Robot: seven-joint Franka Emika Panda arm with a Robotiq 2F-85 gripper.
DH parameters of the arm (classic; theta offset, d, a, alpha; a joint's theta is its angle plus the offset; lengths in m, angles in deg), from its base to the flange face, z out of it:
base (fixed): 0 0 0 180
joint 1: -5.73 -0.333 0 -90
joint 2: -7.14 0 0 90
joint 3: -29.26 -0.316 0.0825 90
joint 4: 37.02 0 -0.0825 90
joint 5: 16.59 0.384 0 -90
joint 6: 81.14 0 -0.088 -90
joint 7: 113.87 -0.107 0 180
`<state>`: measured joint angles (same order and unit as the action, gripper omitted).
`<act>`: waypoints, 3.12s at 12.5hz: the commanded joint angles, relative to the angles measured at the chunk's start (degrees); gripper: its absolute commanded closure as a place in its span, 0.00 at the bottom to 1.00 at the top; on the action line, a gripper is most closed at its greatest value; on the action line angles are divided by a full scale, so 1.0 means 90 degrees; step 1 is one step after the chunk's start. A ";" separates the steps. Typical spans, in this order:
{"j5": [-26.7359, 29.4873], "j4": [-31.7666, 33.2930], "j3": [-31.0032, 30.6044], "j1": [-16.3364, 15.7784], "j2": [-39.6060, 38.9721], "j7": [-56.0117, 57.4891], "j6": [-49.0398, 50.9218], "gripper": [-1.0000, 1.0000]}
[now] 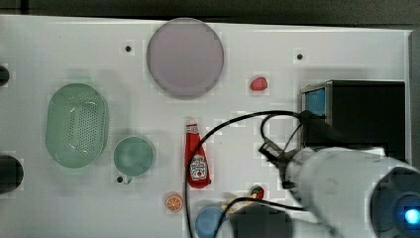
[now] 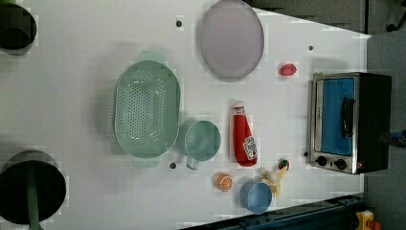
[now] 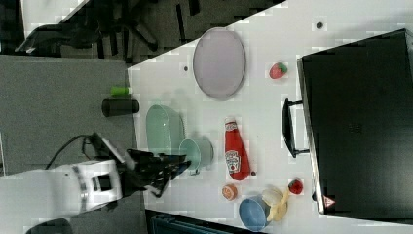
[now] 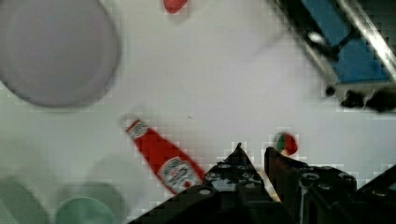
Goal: Flap open oven.
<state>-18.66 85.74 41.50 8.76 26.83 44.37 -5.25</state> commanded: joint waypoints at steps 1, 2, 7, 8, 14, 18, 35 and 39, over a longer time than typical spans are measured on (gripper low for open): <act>-0.0421 0.0240 0.0397 0.0248 -0.0345 0.2378 -0.0635 0.82; -0.0541 0.0284 0.0531 0.0268 -0.0469 0.2784 -0.0906 0.82; -0.0601 0.0418 0.1104 0.0329 -0.1333 0.4478 -0.2266 0.82; -0.0600 0.0422 0.1184 0.0333 -0.1518 0.4780 -0.2527 0.82; -0.0551 0.0480 0.1325 0.0324 -0.2478 0.4926 -0.3398 0.82; -0.0530 0.0534 0.1260 0.0321 -0.2819 0.4921 -0.3695 0.82; -0.2916 0.1165 0.0224 -0.0340 -0.3268 0.1563 -0.3875 0.82; -0.4321 0.1169 -0.0093 -0.0609 -0.3763 -0.0159 -0.3853 0.82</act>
<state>-57.13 95.36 41.91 4.98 -5.87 52.91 -39.57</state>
